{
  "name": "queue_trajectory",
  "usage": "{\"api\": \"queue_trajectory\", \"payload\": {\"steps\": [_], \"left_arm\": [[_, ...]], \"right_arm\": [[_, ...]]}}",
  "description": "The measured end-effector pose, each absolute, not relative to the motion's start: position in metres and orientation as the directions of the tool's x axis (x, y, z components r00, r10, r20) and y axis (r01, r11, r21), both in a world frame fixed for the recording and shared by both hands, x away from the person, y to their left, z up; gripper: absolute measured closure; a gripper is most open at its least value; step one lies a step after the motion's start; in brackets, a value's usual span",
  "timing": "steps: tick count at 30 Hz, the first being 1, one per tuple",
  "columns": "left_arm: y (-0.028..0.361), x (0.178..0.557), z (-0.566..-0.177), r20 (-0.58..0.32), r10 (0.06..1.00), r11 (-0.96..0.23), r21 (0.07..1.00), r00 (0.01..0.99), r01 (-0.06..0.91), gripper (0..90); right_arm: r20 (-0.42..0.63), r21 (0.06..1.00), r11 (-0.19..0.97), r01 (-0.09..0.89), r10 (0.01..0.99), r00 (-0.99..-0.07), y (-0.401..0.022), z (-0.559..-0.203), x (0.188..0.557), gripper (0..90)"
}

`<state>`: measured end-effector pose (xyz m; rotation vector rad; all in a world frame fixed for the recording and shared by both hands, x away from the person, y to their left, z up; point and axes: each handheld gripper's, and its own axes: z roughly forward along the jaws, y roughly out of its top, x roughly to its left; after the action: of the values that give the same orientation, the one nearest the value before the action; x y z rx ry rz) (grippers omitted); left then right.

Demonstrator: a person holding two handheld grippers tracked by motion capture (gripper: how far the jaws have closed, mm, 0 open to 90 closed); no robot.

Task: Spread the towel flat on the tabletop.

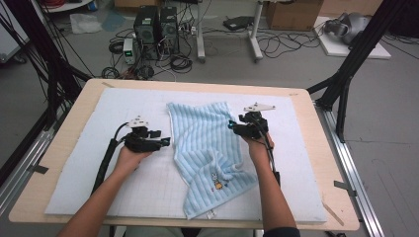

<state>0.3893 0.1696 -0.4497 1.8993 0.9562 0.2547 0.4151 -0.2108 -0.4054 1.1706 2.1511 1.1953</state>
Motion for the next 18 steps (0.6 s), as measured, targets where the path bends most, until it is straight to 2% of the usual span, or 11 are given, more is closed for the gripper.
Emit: {"api": "queue_trajectory", "payload": {"steps": [5, 7, 8, 9, 11, 12, 14, 18], "left_arm": [[0.140, 0.393, -0.451, -0.098, 0.725, -0.359, 0.792, 0.682, 0.495, 38.7], [0.129, 0.392, -0.451, -0.021, 0.726, -0.418, 0.781, 0.687, 0.465, 38.4], [0.126, 0.393, -0.450, -0.003, 0.722, -0.431, 0.779, 0.691, 0.454, 41.0], [0.125, 0.393, -0.449, -0.008, 0.720, -0.430, 0.780, 0.694, 0.455, 49.1], [0.123, 0.394, -0.447, 0.039, 0.705, -0.462, 0.782, 0.708, 0.417, 77.7], [0.124, 0.396, -0.447, 0.064, 0.713, -0.474, 0.778, 0.698, 0.412, 83.5], [0.130, 0.403, -0.447, 0.063, 0.745, -0.449, 0.784, 0.665, 0.429, 85.2], [0.158, 0.421, -0.448, -0.013, 0.816, -0.337, 0.802, 0.577, 0.494, 85.5]], "right_arm": [[0.035, 0.842, 0.282, 0.459, 0.822, -0.569, -0.222, -0.405, 0.400, 47.1], [0.036, 0.840, 0.284, 0.463, 0.821, -0.570, -0.226, -0.407, 0.397, 46.8], [0.041, 0.839, 0.280, 0.467, 0.822, -0.568, -0.227, -0.409, 0.395, 46.8], [0.049, 0.837, 0.275, 0.473, 0.823, -0.566, -0.229, -0.411, 0.395, 46.8], [0.059, 0.832, 0.272, 0.483, 0.824, -0.564, -0.230, -0.415, 0.395, 46.5], [0.066, 0.830, 0.269, 0.489, 0.823, -0.564, -0.230, -0.417, 0.394, 46.5], [0.069, 0.826, 0.274, 0.493, 0.818, -0.571, -0.229, -0.418, 0.394, 46.5], [0.066, 0.829, 0.284, 0.482, 0.806, -0.589, -0.225, -0.417, 0.393, 46.9]]}}
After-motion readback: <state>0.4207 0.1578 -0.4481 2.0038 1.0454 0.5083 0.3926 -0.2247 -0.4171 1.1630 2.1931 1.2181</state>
